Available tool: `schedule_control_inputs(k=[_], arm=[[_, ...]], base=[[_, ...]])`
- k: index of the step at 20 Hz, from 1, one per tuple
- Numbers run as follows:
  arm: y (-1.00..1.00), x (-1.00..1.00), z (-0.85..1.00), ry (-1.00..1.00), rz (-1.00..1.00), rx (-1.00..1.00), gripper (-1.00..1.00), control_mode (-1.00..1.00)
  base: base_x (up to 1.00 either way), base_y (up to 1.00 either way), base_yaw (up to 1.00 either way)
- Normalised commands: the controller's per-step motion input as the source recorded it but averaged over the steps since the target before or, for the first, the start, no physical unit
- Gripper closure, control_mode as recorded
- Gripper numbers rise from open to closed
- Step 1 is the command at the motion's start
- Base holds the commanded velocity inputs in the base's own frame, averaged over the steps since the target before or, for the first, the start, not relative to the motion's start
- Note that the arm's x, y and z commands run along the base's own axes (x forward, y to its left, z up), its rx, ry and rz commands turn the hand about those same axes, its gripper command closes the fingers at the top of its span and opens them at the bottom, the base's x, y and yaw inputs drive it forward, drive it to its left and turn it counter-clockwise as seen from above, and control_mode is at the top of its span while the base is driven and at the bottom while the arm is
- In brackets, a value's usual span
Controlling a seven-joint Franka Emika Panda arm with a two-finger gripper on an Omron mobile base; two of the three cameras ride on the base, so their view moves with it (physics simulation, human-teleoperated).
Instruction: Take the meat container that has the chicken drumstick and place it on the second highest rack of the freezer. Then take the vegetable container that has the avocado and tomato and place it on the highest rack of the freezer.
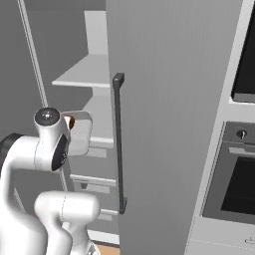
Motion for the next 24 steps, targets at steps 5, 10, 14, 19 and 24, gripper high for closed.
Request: schedule_control_inputs(k=[5, 10, 14, 19, 24], arm=[[0.1, 0.35, -0.05, 0.01, -0.06, -0.03, 1.0, -1.0], [0.0, 0.66, -0.17, 0.04, 0.0, 0.0, 1.0, -1.0], [0.0, 0.82, -0.1, 0.08, 0.0, 0.0, 1.0, -1.0], [0.11, 0.77, -0.11, 0.06, 0.0, 0.0, 1.0, -1.0], [0.14, 0.6, -0.16, 0.03, 0.0, 0.0, 1.0, -1.0]], base=[[0.0, 0.0, 0.0], [0.0, 0.0, 0.0], [0.0, 0.0, 0.0], [0.0, 0.0, 0.0], [0.0, 0.0, 0.0]])
